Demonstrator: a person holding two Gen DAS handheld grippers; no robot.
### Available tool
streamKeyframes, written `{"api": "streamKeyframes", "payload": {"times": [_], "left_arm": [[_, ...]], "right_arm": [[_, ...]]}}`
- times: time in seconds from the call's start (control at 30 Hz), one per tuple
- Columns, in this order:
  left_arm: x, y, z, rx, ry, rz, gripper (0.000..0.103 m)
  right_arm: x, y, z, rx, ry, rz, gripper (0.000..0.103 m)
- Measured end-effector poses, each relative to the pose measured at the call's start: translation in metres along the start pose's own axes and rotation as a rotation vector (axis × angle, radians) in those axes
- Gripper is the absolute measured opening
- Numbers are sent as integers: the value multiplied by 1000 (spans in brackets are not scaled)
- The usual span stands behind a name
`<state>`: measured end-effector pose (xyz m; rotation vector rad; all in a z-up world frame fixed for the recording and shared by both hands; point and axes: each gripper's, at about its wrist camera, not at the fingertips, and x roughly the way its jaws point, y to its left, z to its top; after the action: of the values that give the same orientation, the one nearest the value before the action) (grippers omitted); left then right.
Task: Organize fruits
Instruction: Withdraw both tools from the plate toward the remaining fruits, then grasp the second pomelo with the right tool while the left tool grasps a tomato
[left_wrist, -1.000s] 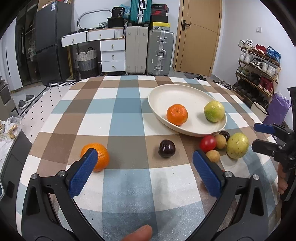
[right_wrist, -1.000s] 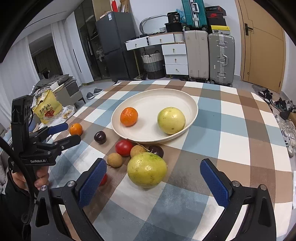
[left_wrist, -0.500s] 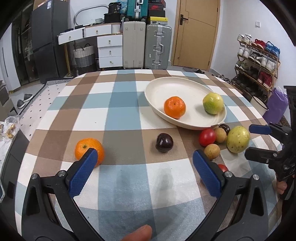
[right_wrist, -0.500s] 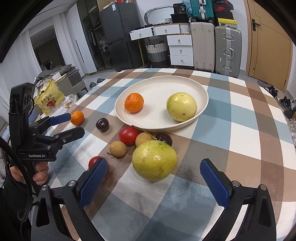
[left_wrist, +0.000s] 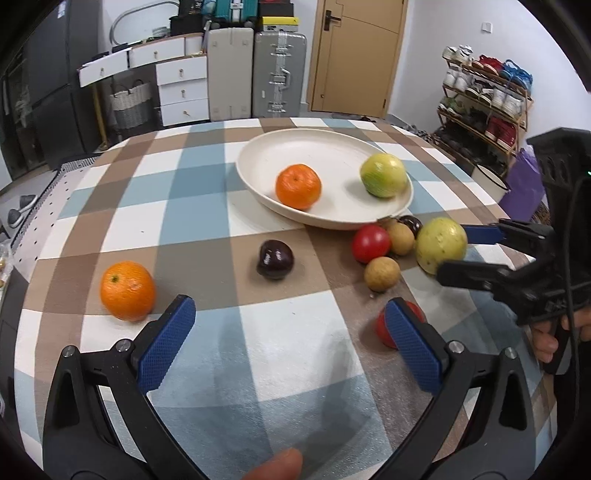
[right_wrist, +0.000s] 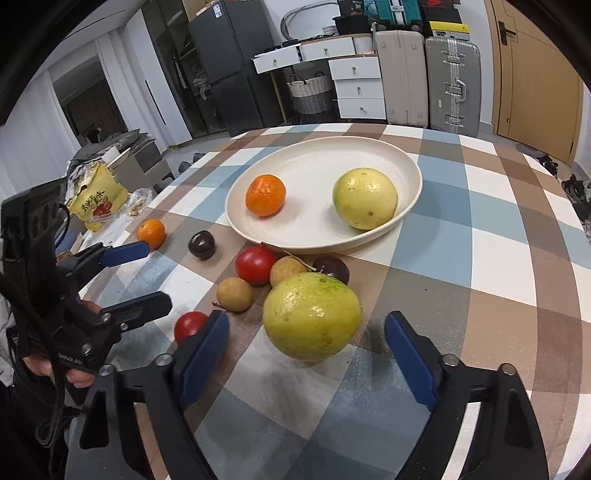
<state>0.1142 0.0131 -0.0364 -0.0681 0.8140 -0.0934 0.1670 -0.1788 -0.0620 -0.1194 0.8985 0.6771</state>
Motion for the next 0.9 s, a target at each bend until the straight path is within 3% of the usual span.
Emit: {"api": "streamKeyframes", "payload": {"times": [0.07,0.3,0.9], "left_arm": [[2,-3,-1,9,11,-10,102],[3,-9,-3,26,23,-28,102],[4,-32,-6,67,40,-69,102]], "right_arm": [[4,-1,1,11,9,1,83],[8,1,-1,-6,13,-9,54],[-8,0,0,-2,-48,-11,54]]}}
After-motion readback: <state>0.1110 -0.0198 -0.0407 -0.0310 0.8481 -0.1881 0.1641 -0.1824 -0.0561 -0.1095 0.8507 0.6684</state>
